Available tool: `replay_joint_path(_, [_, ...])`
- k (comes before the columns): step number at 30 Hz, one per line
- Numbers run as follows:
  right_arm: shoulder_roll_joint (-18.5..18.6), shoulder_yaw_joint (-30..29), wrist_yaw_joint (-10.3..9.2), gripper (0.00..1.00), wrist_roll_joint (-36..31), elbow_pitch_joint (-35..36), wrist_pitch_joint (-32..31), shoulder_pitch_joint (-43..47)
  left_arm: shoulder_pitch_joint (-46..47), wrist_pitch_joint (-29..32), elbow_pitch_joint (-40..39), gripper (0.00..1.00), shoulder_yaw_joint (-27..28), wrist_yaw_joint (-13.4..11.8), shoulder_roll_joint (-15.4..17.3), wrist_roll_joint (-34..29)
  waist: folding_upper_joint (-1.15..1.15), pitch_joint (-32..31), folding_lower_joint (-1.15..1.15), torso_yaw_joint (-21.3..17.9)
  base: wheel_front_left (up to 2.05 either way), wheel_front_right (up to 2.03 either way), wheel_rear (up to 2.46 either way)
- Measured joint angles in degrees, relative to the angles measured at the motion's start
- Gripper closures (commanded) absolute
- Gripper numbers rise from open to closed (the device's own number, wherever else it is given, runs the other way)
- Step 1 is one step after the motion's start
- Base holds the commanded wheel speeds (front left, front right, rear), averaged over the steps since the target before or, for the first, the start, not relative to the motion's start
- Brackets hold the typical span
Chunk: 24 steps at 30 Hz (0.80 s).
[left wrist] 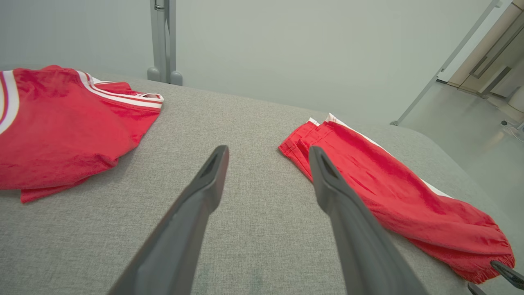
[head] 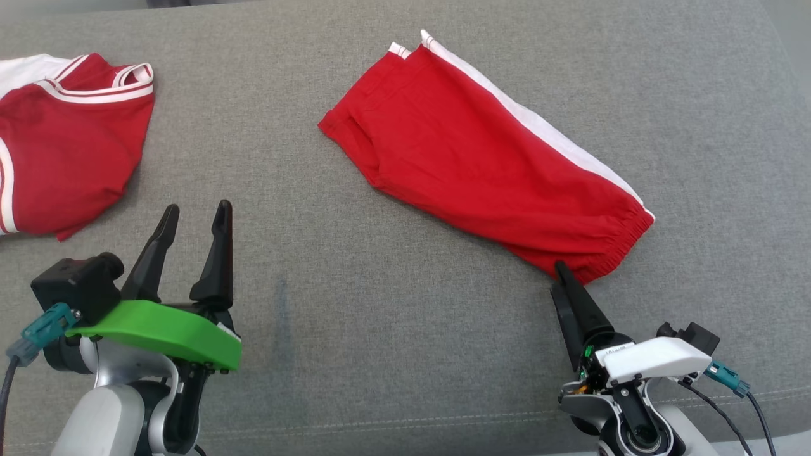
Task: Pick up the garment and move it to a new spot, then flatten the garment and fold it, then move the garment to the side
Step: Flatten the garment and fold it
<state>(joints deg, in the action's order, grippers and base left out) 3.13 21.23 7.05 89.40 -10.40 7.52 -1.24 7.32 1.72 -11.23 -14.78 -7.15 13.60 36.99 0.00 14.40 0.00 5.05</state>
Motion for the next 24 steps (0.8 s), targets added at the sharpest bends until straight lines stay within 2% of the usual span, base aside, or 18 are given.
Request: replay_joint_path(24, [0.04,-1.65,0.00,0.00,6.14,-4.17,2.01,-7.56,-2.90,2.11,-5.97,0.00,2.23,0.00,-1.86,-3.05,0.00,2.40,0.00,-0.90,0.00,0.00,0.00])
